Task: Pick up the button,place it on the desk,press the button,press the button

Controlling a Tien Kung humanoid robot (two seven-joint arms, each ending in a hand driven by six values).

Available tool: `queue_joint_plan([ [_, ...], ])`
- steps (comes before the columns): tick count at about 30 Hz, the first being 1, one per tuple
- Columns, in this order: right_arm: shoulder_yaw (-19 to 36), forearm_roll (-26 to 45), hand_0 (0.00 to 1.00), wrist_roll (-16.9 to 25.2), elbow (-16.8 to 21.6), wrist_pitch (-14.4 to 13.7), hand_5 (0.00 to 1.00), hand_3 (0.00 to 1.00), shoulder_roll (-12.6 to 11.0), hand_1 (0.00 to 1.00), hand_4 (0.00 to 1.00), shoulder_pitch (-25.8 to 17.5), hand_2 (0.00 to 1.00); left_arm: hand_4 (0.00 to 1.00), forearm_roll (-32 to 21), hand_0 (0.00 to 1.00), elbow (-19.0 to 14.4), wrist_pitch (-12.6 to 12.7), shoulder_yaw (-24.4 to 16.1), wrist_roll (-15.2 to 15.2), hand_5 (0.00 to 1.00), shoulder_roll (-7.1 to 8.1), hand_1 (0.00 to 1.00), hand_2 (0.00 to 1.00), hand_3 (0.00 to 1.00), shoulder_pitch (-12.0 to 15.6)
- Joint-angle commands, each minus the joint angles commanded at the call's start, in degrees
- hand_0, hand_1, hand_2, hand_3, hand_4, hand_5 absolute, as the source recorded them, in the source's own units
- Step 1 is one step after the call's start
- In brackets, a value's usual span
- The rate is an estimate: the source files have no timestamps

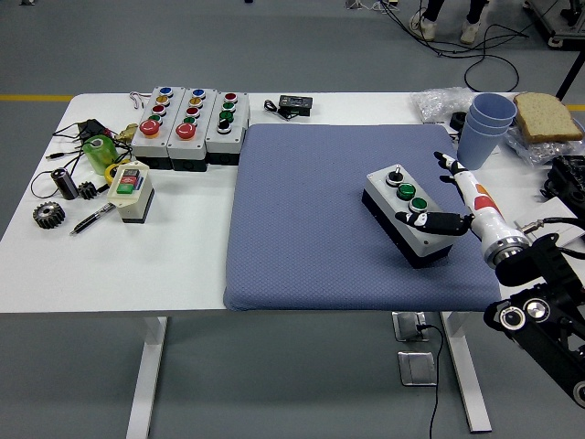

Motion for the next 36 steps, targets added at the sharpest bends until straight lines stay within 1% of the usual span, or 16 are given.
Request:
queue_joint_plan([
  [1,-0.1,-0.7,0.998,-0.1,-0.1,0.1,0.239,0.998,0.1,0.940,0.998,0.1,0.998,0.345,0.0,0.625,0.0,0.0,0.0,0.0,0.645,0.01,0.657,0.677,0.592,0.0],
  [3,-1.1,-5.6,0.998,-1.6,-2.7,0.7,0.239,0.998,1.9,0.940,0.998,1.8,0.998,0.345,0.6,0.625,0.0,0.0,-0.4,0.1,0.645,-0.04,0.657,0.677,0.592,-0.1],
  [5,-1.3,-9.5,0.998,-2.1,-3.6,0.9,0.239,0.998,2.5,0.940,0.998,2.3,0.998,0.345,0.5,0.625,0.0,0.0,-0.3,0.1,0.645,-0.04,0.657,0.677,0.592,-0.1],
  [6,-1.3,-12.0,0.998,-2.9,-4.9,1.2,0.239,0.998,3.4,0.940,0.998,3.1,0.998,0.345,0.0,0.625,0.0,0.0,0.1,0.0,0.645,0.00,0.657,0.677,0.592,-0.2],
  [9,-1.5,-14.9,0.998,-4.2,-7.3,1.6,0.252,0.998,4.9,0.960,0.998,4.5,0.998,0.346,-0.6,0.626,0.0,0.1,0.3,-0.2,0.647,0.05,0.657,0.677,0.592,-0.2],
  [13,-1.5,-15.1,0.998,-5.7,-10.4,2.3,0.252,0.998,6.3,0.960,0.998,6.0,0.998,0.346,-0.3,0.626,0.0,0.1,0.1,-0.1,0.647,0.02,0.657,0.677,0.592,-0.1],
  [18,-1.9,-12.7,0.998,-6.9,-13.8,2.9,0.255,0.998,7.5,0.960,0.998,7.3,0.998,0.346,-0.1,0.625,0.0,0.0,0.0,0.0,0.645,0.00,0.657,0.676,0.592,-0.1],
  [23,-1.9,-9.3,0.998,-7.9,-15.5,2.6,0.257,0.998,7.9,0.947,0.998,7.9,0.998,0.345,-0.1,0.626,0.0,0.0,0.0,0.0,0.644,0.00,0.658,0.676,0.593,-0.1],
  [25,-1.5,-8.5,0.998,-9.1,-16.1,2.5,0.257,0.998,8.0,0.947,0.998,8.2,0.998,0.345,0.1,0.626,0.0,0.0,-0.2,0.0,0.644,-0.02,0.658,0.676,0.593,-0.1],
  [26,-1.4,-8.4,0.813,-9.8,-16.2,3.0,0.249,0.998,7.9,0.854,0.998,8.3,0.996,0.345,0.1,0.625,0.0,0.0,-0.2,0.0,0.644,-0.02,0.658,0.676,0.593,-0.1],
  [31,-1.6,-9.0,0.813,-12.6,-16.4,5.5,0.249,0.998,7.5,0.854,0.998,9.0,0.996,0.345,0.3,0.625,0.0,0.0,-0.4,0.0,0.644,-0.01,0.658,0.676,0.593,-0.1],
  [32,-1.6,-9.2,0.646,-12.6,-16.4,5.8,0.250,0.998,7.5,0.697,0.998,9.0,0.924,0.345,0.3,0.625,0.0,0.0,-0.4,0.1,0.645,-0.02,0.658,0.676,0.595,-0.1],
  [36,-2.0,-10.8,0.646,-12.6,-16.6,8.8,0.250,0.998,7.4,0.697,0.998,9.5,0.924,0.345,0.6,0.625,0.0,0.0,-0.8,0.1,0.645,-0.09,0.658,0.676,0.595,0.0],
])
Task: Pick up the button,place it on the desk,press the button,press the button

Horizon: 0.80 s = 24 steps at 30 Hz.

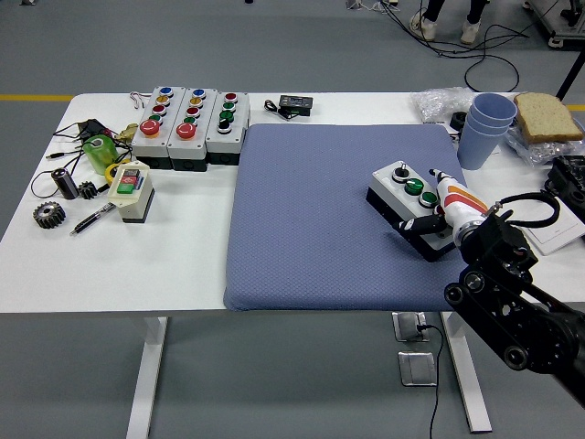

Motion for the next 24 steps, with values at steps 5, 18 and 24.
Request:
queue_joint_plan([
  [5,-0.3,-0.9,0.444,0.0,-0.3,1.4,0.250,0.959,0.0,0.499,0.998,0.3,0.835,0.345,0.4,0.625,0.0,0.0,-0.3,0.1,0.646,-0.05,0.658,0.676,0.595,0.0],
  [18,-1.7,-7.1,0.201,0.0,-0.7,5.2,0.247,0.775,-1.1,0.299,0.985,1.2,0.632,0.344,1.2,0.624,0.0,-0.1,-1.1,0.2,0.648,-0.15,0.658,0.677,0.594,0.2],
  [24,-2.6,-8.1,0.094,0.0,-0.3,2.5,0.237,0.676,-2.2,0.232,0.954,1.2,0.542,0.343,1.4,0.625,0.0,-0.1,-1.3,0.2,0.649,-0.17,0.658,0.677,0.593,0.3],
])
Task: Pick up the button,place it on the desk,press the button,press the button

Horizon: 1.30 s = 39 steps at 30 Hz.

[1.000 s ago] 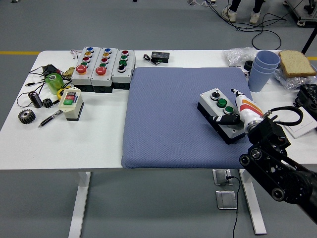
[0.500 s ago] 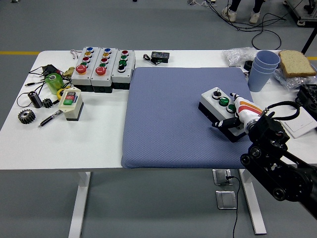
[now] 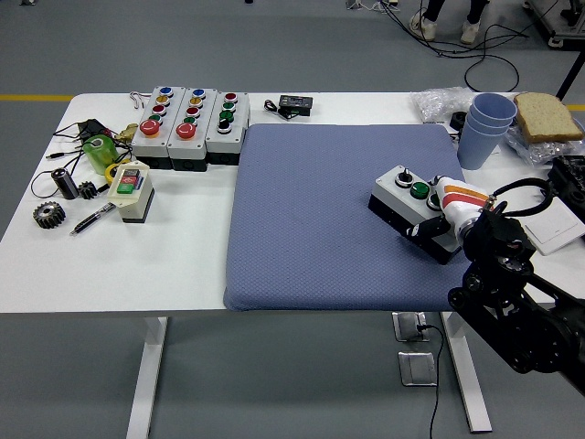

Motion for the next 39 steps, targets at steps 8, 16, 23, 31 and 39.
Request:
queue_joint_plan([
  [8,-1.8,2.1,0.002,1.1,3.5,-6.8,0.209,0.464,-2.8,0.099,0.742,0.4,0.381,0.344,0.7,0.625,0.0,-0.1,-0.6,0.1,0.650,0.02,0.657,0.679,0.591,0.1],
  [16,-6.5,2.9,0.002,16.1,9.1,-2.9,0.188,0.449,-6.5,0.078,0.700,2.2,0.329,0.344,1.1,0.625,0.0,-0.1,-0.8,0.2,0.649,0.07,0.658,0.679,0.592,0.1],
  [23,-11.2,1.7,0.002,25.5,9.9,-3.4,0.194,0.435,-6.8,0.034,0.699,4.6,0.301,0.344,0.4,0.625,0.0,0.0,-0.6,0.1,0.648,0.11,0.657,0.679,0.591,0.0],
  [31,-16.0,-1.4,0.002,31.8,5.4,-2.3,0.193,0.443,-5.3,0.053,0.699,6.8,0.308,0.344,-0.5,0.625,0.0,0.1,0.1,-0.1,0.648,0.17,0.657,0.679,0.591,-0.3],
  [39,-17.5,-0.7,0.053,34.3,1.1,-1.2,0.170,0.479,-3.5,0.096,0.691,7.6,0.372,0.342,-0.4,0.625,0.0,0.0,0.4,-0.1,0.643,0.21,0.657,0.678,0.592,-0.4],
])
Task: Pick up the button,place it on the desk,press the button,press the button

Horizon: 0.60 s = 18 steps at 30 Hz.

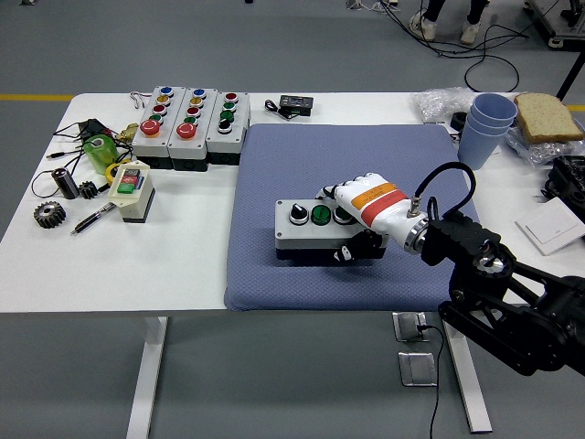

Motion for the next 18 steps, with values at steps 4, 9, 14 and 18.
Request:
queue_joint_plan([
  [4,-0.7,1.9,0.053,2.7,-1.9,-1.0,0.170,0.479,0.4,0.096,0.691,0.0,0.372,0.342,-0.3,0.625,0.0,0.0,0.1,-0.1,0.643,0.02,0.657,0.678,0.592,0.0],
  [9,-1.0,2.0,0.073,3.9,-3.4,-1.4,0.170,0.480,0.8,0.107,0.686,-0.1,0.376,0.343,-0.4,0.625,0.0,0.1,0.3,-0.1,0.644,-0.01,0.657,0.677,0.592,-0.1],
  [14,-0.4,0.2,0.131,4.7,-3.5,-1.8,0.158,0.500,0.8,0.166,0.747,-0.4,0.407,0.343,-0.6,0.624,0.0,0.1,0.6,-0.1,0.644,-0.01,0.657,0.677,0.591,-0.1],
  [18,0.2,-0.8,0.352,4.8,-3.4,-1.6,0.229,0.616,0.5,0.294,0.938,-0.7,0.486,0.343,-0.9,0.625,0.0,0.1,0.8,-0.2,0.644,-0.01,0.657,0.677,0.591,-0.1],
])
